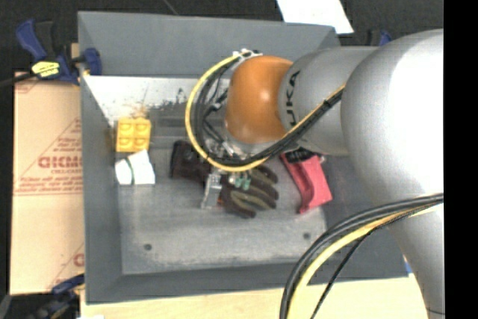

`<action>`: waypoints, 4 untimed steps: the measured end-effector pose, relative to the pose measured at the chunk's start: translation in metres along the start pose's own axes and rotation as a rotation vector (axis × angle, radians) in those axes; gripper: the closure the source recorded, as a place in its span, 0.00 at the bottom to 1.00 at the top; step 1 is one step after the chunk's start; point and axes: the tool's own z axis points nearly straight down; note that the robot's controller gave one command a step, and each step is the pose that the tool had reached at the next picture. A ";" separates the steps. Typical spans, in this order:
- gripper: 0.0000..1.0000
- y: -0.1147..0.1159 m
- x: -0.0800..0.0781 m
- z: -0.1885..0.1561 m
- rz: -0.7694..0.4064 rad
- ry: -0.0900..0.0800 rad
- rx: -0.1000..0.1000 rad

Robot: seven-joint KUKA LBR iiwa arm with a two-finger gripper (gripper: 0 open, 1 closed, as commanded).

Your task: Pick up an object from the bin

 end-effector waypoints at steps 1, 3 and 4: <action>1.00 0.016 -0.029 0.003 -0.004 -0.010 -0.006; 1.00 0.016 -0.028 -0.010 -0.003 -0.007 -0.005; 1.00 0.016 -0.029 -0.027 -0.003 -0.008 -0.006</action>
Offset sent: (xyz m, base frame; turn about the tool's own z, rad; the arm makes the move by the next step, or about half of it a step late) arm 0.0000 0.0000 0.0000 0.0000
